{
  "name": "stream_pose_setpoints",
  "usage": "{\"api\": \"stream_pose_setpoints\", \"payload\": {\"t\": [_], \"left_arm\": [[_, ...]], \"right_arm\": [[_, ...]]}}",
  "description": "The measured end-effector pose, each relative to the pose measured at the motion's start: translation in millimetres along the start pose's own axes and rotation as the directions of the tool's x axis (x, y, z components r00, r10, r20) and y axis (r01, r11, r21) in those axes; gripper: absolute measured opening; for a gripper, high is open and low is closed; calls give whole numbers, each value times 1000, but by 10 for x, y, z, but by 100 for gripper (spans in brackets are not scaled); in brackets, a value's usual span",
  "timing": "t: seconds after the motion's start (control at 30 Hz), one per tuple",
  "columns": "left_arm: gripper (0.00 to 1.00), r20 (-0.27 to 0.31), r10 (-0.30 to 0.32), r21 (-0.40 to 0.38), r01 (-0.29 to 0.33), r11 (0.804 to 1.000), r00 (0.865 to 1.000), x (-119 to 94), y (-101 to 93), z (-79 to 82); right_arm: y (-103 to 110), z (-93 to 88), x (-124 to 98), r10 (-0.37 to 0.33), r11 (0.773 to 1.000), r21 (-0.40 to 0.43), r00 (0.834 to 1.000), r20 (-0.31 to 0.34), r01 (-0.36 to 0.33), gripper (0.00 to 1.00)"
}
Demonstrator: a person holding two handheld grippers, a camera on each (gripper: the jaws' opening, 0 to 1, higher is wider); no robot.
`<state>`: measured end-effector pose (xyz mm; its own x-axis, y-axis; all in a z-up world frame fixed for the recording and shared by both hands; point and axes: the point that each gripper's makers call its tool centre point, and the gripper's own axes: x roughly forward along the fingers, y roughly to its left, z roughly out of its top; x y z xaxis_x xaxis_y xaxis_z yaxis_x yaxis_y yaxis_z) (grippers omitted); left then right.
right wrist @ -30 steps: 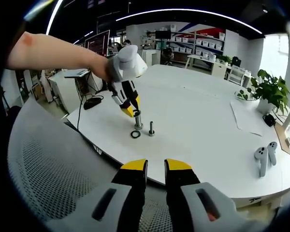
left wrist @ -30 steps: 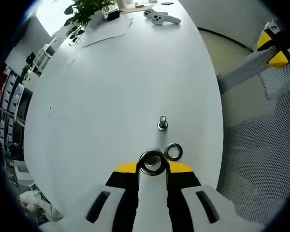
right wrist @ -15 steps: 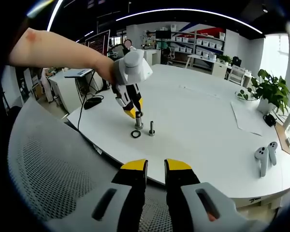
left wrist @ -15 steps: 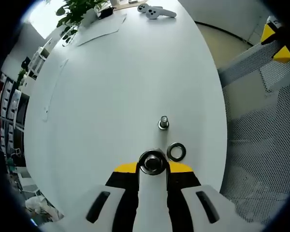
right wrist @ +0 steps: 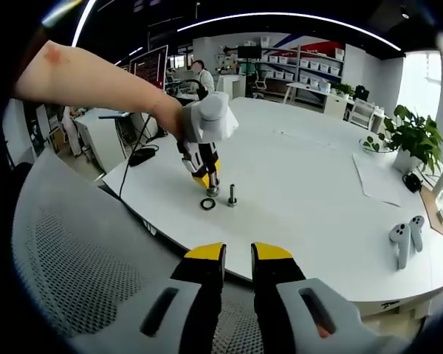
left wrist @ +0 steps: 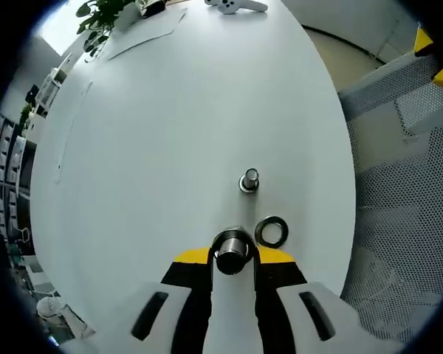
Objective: Place the washer onto the threaded stud by aligning its center hole with the stud, sliding it down to the base, and recovering from edge contact or off-axis alignment until the washer reaches the visible bottom stop.
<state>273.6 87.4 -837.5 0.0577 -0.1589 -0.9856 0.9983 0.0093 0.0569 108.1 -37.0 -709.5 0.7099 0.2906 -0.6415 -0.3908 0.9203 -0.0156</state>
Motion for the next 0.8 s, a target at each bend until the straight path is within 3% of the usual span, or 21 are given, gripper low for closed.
{"api": "stream_pose_setpoints", "payload": {"t": [0.33,0.5,0.63,0.73,0.8], "left_arm": [[19,-41,-14,3,14,1000,999,158,-23,-54],[20,-19,-17,-32,16,999,1000,160,7,-23],[19,-50,-11,-32,10,999,999,156,2,-100],[21,-49,2,-20,-3,1000,999,141,-15,-158],[24,-37,1,-52,-3,999,999,109,-33,-184]], "right_arm": [[-2,-1,4,3,1000,1,1000,-1,-3,17],[0,8,1,4,1000,1,1000,6,-4,17],[0,6,3,6,1000,0,1000,4,-6,17],[0,11,2,6,1000,3,1000,7,-6,17],[2,10,3,6,1000,3,1000,6,-6,17]]}}
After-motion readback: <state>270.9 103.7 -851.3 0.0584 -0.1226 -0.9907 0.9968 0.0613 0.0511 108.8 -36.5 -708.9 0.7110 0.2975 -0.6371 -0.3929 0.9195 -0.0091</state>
